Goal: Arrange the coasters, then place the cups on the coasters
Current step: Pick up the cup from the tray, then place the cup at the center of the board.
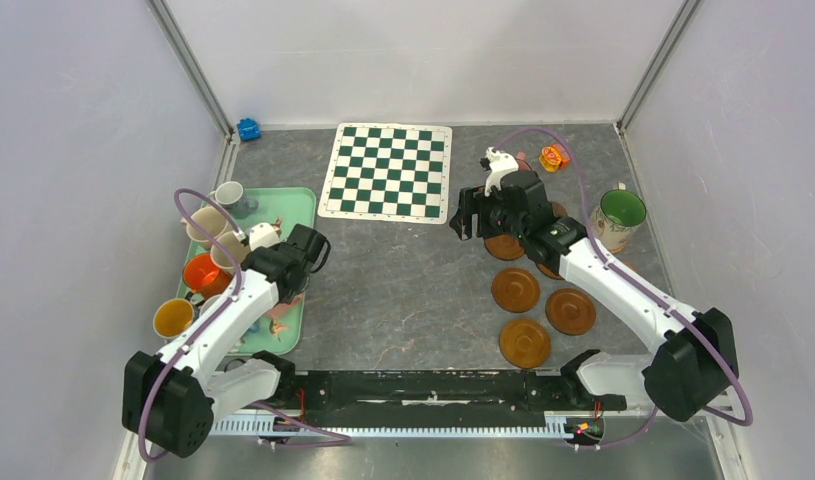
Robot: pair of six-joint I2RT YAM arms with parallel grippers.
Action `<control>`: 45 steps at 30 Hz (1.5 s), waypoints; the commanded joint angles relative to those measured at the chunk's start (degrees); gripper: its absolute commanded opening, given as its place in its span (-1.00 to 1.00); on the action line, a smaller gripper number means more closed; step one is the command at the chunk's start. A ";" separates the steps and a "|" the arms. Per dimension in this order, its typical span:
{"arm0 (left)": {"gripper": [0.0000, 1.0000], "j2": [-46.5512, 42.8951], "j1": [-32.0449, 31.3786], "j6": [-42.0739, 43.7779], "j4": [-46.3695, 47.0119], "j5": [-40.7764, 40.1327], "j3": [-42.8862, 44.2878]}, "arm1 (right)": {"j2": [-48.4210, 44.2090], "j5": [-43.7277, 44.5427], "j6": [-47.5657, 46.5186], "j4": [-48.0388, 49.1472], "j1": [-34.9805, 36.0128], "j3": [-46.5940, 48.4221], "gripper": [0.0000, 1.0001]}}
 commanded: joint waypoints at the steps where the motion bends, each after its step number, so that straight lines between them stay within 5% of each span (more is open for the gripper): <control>1: -0.25 -0.82 0.36 -1.81 1.99 0.45 -0.28 | -2.21 0.92 -0.30 0.88 -0.09 1.20 0.52; 9: -0.96 -4.16 0.38 0.44 -2.71 -0.89 4.69 | -2.71 0.92 -0.32 0.47 -0.09 1.01 0.52; 19: -0.96 -9.88 0.28 11.32 -3.29 10.36 11.76 | -5.15 2.09 0.22 -0.45 -0.09 1.04 0.53; 25: -0.95 -14.68 0.11 24.61 6.22 33.51 10.73 | -8.35 6.85 1.45 -1.75 -0.08 0.72 0.53; 29: -0.96 -16.30 -0.54 26.78 10.76 40.55 8.90 | -11.98 11.48 2.49 -1.64 -0.11 -0.61 0.55; 33: -0.95 -13.29 -4.09 29.38 12.24 41.92 8.78 | -14.74 14.32 2.83 -1.19 -0.13 -0.64 0.55; 39: -0.96 -3.85 -21.54 33.63 16.56 33.59 11.73 | -17.13 16.33 2.68 -0.53 -0.10 -0.95 0.57; 45: -0.86 7.37 -29.99 40.24 21.91 32.16 15.85 | -19.62 17.73 2.23 -1.05 -0.10 -1.35 0.57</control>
